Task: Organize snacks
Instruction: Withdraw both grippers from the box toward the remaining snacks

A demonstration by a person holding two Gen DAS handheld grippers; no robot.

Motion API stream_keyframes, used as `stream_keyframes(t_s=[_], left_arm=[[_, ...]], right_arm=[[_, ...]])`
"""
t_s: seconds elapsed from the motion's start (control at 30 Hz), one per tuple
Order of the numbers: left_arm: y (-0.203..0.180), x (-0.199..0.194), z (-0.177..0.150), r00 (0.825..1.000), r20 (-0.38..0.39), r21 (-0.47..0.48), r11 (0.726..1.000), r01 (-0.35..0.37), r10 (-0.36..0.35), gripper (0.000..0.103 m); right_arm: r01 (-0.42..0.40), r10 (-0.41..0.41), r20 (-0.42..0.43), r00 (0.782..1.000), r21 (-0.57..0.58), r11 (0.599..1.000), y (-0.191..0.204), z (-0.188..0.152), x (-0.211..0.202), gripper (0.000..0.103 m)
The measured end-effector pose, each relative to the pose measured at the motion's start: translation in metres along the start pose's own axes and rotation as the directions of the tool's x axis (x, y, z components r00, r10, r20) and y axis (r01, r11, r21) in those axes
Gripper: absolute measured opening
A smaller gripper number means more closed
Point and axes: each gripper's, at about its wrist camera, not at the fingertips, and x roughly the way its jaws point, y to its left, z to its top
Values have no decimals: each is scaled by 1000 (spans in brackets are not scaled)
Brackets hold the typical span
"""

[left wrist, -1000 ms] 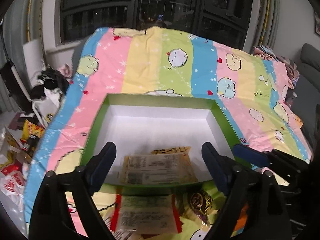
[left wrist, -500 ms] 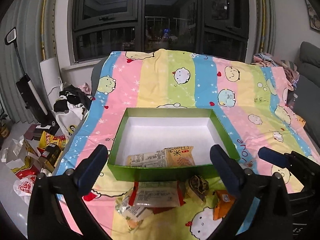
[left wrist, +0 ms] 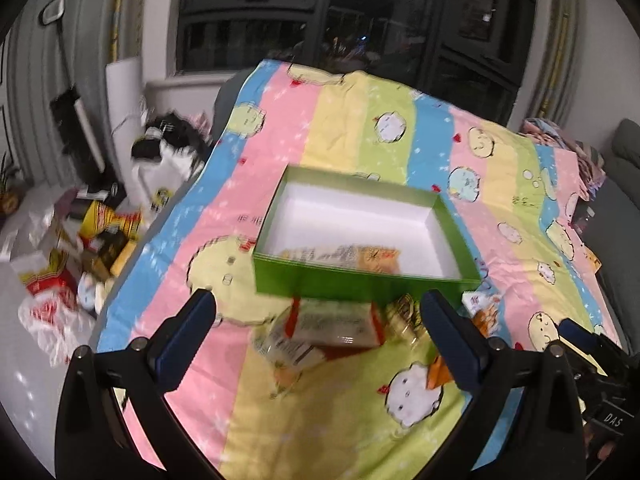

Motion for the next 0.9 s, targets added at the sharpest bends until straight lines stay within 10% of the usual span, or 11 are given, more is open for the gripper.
stream_keyframes(t_s=[0.37, 0.9], left_arm=[[31, -5, -60, 989, -72, -54, 991, 125, -128, 102], [65, 26, -80, 970, -158, -146, 976, 162, -185, 102]], right_arm=[[18, -14, -94, 995, 43, 999, -19, -38, 0, 71], [-224, 215, -239, 947, -12, 974, 45, -67, 62, 71]])
